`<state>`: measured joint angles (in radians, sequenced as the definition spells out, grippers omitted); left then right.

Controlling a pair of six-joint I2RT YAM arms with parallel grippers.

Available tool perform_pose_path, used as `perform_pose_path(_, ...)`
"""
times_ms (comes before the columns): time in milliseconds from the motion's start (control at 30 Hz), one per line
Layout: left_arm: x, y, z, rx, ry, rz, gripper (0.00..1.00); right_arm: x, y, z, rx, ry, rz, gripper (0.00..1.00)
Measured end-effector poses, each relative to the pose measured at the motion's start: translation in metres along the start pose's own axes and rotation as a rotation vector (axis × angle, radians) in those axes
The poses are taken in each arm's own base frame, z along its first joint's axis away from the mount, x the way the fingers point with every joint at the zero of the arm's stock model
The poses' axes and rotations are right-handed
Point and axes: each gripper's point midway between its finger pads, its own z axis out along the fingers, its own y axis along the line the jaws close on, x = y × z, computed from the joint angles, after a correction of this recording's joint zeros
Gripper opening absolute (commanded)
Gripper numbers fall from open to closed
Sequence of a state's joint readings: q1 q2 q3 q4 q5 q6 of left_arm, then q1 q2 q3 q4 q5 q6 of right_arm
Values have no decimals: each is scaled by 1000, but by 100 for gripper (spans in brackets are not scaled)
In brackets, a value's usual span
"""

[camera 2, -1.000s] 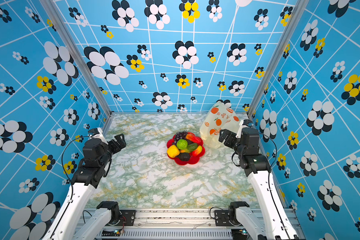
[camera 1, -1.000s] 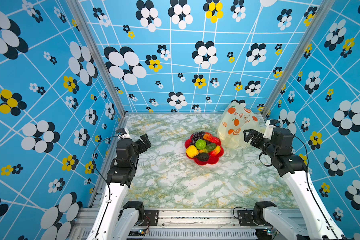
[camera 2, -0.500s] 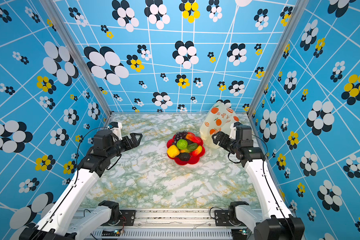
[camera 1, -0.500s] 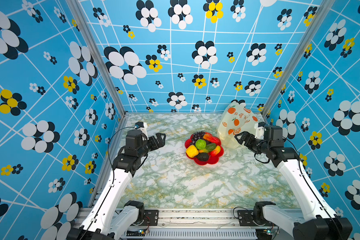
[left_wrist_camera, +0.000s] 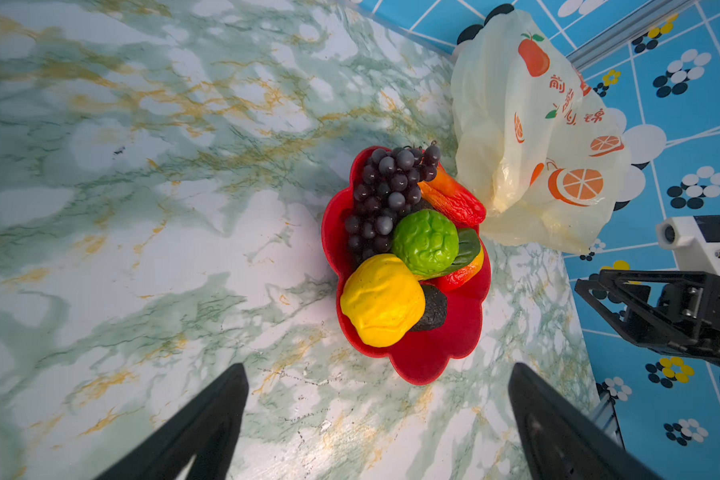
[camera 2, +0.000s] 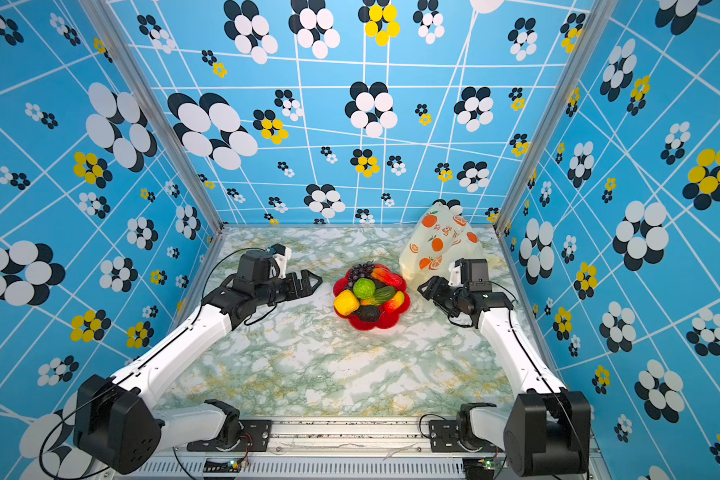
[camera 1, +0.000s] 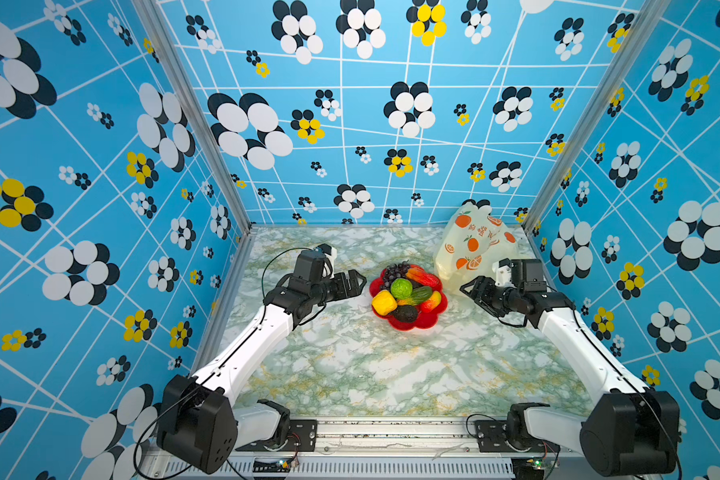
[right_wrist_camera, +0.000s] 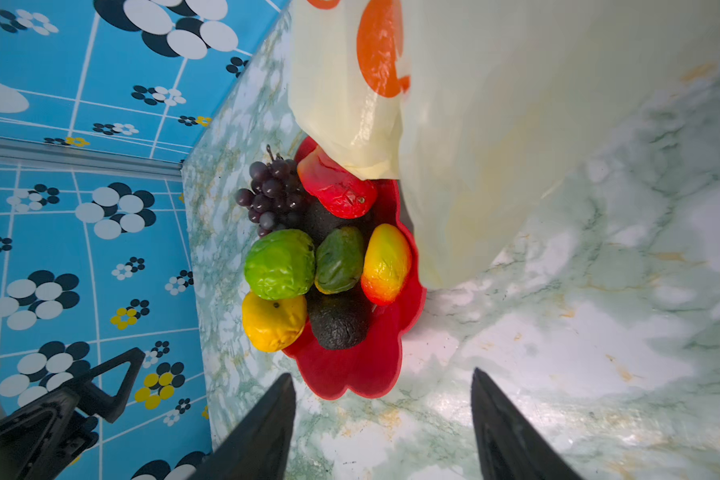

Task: Place the fruits into the plastic bag
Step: 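Raise both arms and reach both grippers toward the red fruit bowl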

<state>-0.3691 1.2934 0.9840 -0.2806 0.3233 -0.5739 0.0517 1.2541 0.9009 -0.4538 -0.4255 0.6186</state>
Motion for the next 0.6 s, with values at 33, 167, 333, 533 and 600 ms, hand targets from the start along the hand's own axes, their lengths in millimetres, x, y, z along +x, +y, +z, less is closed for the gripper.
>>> perform_pose_path(33, 2, 1, 4, 1, 14, -7, 99, 2, -2, 5, 3, 14, 7, 63)
perform_pose_path(167, 5, 1, 15, 21, 37, -29, 100, 11, -2, 21, 4, 48, 7, 58)
perform_pose_path(333, 8, 1, 24, 44, 53, -58, 100, 30, 3, 47, 6, 124, -3, 51)
perform_pose_path(533, 17, 5, 33, 56, 86, -85, 100, 51, 0, 73, 28, 206, 4, 47)
perform_pose_path(600, 19, 6, 33, 58, 91, -86, 100, 54, 0, 77, 31, 217, 3, 46)
